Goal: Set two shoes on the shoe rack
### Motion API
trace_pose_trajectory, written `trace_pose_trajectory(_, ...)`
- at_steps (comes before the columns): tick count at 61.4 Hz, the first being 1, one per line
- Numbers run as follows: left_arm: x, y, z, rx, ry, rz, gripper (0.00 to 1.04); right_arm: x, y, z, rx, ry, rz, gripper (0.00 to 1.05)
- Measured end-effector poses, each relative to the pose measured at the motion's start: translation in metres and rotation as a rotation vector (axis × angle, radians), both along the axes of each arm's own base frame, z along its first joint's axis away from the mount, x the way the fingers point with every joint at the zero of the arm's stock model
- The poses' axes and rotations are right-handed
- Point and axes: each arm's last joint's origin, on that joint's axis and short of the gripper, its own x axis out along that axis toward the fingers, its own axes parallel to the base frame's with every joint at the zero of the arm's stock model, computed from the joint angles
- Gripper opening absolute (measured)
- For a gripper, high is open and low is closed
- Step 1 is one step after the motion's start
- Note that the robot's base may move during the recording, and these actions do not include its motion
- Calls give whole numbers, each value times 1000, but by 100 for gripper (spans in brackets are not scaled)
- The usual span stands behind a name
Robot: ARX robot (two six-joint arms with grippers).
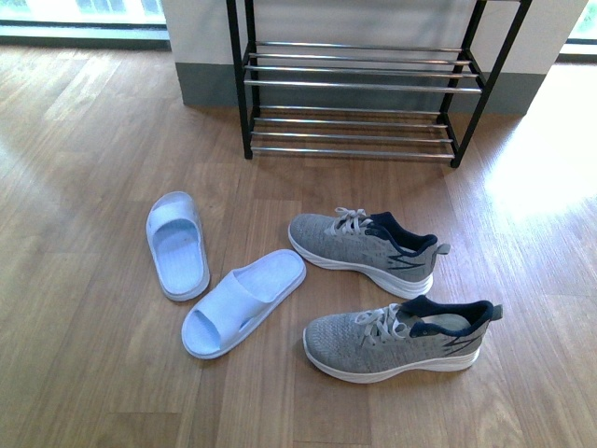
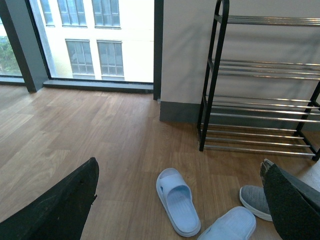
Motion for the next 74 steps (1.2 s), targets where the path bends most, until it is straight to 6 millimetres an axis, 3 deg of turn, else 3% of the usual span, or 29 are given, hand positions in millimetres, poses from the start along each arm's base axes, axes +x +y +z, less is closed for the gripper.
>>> trace_pose_trajectory(74,0,0,0,0,0,0,95,0,0,0,0,0,0,95)
